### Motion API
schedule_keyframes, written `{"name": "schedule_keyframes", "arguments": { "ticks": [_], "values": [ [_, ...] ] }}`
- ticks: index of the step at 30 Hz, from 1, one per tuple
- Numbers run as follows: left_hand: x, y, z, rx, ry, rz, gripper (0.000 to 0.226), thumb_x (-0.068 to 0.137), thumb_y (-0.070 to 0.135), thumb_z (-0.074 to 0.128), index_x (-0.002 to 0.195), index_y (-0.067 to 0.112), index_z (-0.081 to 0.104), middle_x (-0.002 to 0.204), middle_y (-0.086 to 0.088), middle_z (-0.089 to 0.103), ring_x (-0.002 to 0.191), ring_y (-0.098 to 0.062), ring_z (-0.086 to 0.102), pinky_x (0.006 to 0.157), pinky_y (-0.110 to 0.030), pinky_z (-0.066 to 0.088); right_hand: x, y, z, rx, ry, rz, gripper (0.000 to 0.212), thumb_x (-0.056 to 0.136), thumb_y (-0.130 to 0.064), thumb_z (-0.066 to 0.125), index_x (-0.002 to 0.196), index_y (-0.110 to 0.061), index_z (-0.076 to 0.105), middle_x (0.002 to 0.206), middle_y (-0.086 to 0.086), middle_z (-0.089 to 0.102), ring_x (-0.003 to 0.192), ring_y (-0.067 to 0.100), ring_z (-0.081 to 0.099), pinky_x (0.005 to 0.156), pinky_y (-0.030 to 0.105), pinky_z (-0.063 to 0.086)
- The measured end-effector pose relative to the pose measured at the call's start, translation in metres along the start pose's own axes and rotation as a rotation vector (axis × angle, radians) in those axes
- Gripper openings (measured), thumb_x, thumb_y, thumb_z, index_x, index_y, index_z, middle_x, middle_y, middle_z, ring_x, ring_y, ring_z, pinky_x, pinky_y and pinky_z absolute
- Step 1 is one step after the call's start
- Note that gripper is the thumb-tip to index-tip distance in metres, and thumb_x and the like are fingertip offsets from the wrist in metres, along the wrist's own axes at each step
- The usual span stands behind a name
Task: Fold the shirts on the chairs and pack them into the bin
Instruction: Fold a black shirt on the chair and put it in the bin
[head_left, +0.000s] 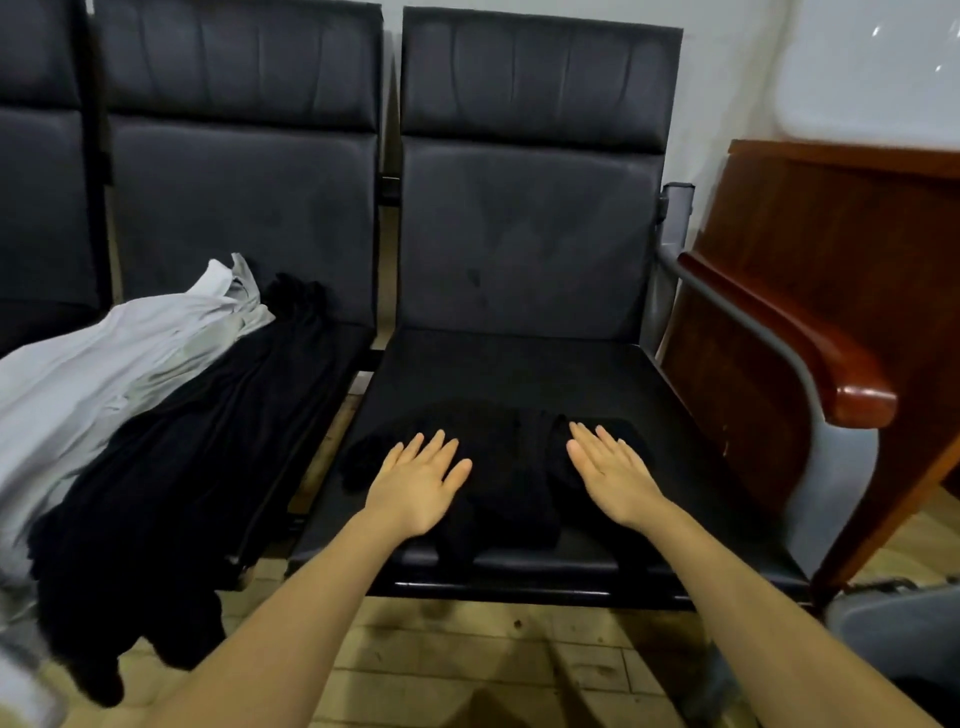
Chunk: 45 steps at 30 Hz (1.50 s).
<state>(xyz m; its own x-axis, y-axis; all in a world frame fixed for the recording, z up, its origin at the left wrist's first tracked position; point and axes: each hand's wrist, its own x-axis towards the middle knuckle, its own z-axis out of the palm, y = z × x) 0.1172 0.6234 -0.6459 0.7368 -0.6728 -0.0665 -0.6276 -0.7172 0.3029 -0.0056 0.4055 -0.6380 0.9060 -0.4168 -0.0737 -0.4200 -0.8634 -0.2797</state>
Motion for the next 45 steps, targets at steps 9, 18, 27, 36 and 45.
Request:
{"name": "schedule_keyframes", "arguments": {
  "ticks": [9,18,27,36,45],
  "values": [
    [0.038,0.019,-0.005,-0.139,0.297,0.085,0.046,0.101,0.04,0.032,0.143,0.022,0.038,0.15,0.004,0.035,0.143,-0.013,0.018,0.114,-0.028,0.004,0.035,-0.013,-0.02,0.397,0.293,0.118,0.043,0.103,-0.036,0.028,0.132,-0.017,0.054,0.135,0.001,0.054,0.13,0.019,0.042,0.11,0.034,0.016],
    [0.056,0.075,0.005,-0.209,0.274,0.115,0.064,0.094,0.044,0.05,0.147,0.017,0.025,0.142,-0.003,0.041,0.13,-0.021,0.037,0.107,-0.034,0.022,0.054,-0.01,-0.019,0.557,0.389,0.13,0.01,0.092,-0.028,0.06,0.099,-0.03,0.066,0.087,-0.016,0.061,0.097,0.006,0.057,0.09,0.027,0.02],
    [0.061,0.074,0.002,-0.616,0.448,0.071,0.048,0.092,0.015,0.059,0.137,0.019,0.044,0.103,0.002,0.056,0.104,-0.015,0.057,0.094,-0.028,0.046,0.043,-0.007,-0.015,0.429,0.295,0.143,0.015,0.086,-0.039,0.067,0.091,-0.029,0.056,0.097,-0.012,0.053,0.099,0.01,0.05,0.093,0.03,0.022],
    [0.043,0.053,-0.035,-0.855,0.56,0.15,0.035,0.094,0.013,0.055,0.128,0.023,0.052,0.084,0.009,0.051,0.072,-0.003,0.051,0.075,-0.013,0.043,0.02,-0.005,-0.033,0.951,0.473,-0.028,0.012,0.087,-0.013,0.067,0.084,-0.022,0.06,0.087,-0.004,0.064,0.083,0.002,0.061,0.067,0.009,0.047],
    [0.01,0.056,-0.037,-0.639,0.466,0.277,0.025,0.092,0.025,0.059,0.117,0.023,0.06,0.079,0.007,0.053,0.065,0.0,0.046,0.069,-0.017,0.044,-0.009,0.011,-0.058,0.915,0.659,-0.129,0.021,0.087,-0.01,0.067,0.081,-0.03,0.068,0.085,-0.011,0.07,0.084,-0.003,0.063,0.078,0.012,0.046]
  ]
}}
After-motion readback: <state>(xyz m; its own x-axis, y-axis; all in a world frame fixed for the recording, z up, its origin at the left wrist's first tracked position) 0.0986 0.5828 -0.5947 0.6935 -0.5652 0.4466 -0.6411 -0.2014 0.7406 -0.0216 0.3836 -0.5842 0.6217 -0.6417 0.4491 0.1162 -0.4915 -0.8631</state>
